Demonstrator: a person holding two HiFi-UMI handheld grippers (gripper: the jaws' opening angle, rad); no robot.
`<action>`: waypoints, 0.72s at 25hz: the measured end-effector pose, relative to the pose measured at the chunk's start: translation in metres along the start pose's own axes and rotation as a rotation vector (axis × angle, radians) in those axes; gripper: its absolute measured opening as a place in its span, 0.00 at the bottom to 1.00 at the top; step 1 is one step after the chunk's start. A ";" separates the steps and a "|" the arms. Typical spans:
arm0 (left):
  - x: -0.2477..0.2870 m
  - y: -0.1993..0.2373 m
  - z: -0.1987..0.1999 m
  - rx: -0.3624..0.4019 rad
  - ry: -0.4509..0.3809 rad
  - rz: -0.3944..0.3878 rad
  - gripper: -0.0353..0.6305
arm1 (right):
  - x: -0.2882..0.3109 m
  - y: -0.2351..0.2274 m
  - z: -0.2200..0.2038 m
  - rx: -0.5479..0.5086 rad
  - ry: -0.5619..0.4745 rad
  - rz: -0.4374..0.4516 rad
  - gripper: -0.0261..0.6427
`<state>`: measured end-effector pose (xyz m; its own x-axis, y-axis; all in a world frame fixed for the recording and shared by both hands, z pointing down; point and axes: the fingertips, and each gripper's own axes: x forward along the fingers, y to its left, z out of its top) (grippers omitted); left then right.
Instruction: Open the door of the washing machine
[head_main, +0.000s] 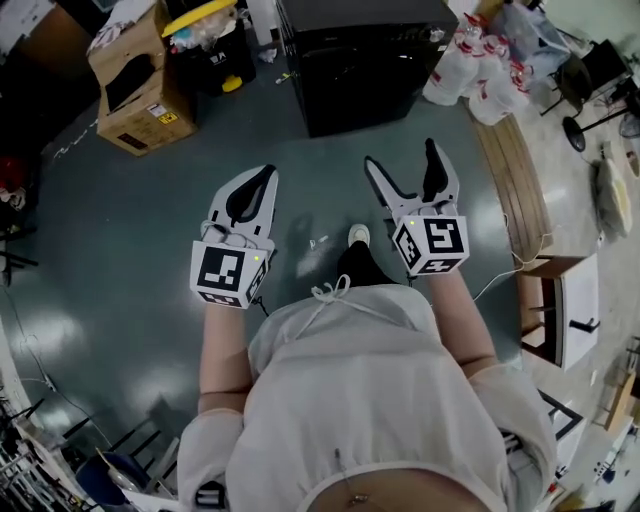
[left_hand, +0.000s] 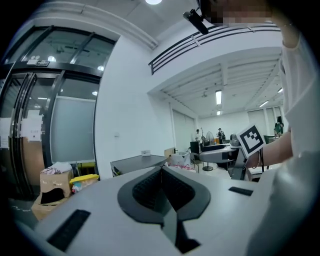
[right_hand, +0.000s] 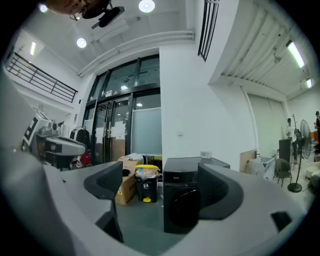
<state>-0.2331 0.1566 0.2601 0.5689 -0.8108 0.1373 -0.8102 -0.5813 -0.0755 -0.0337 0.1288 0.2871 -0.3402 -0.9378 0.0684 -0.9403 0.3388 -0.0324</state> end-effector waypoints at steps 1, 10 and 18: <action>0.020 0.004 0.001 -0.003 0.008 0.006 0.09 | 0.017 -0.014 0.001 -0.001 0.009 0.008 0.74; 0.190 0.035 0.014 -0.027 0.039 0.046 0.09 | 0.150 -0.122 -0.007 0.023 0.089 0.084 0.73; 0.265 0.071 -0.004 -0.033 0.073 0.032 0.09 | 0.234 -0.156 -0.049 0.067 0.223 0.085 0.73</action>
<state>-0.1399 -0.0994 0.2950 0.5319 -0.8211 0.2070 -0.8327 -0.5516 -0.0483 0.0326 -0.1399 0.3570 -0.4186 -0.8638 0.2805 -0.9080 0.4033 -0.1132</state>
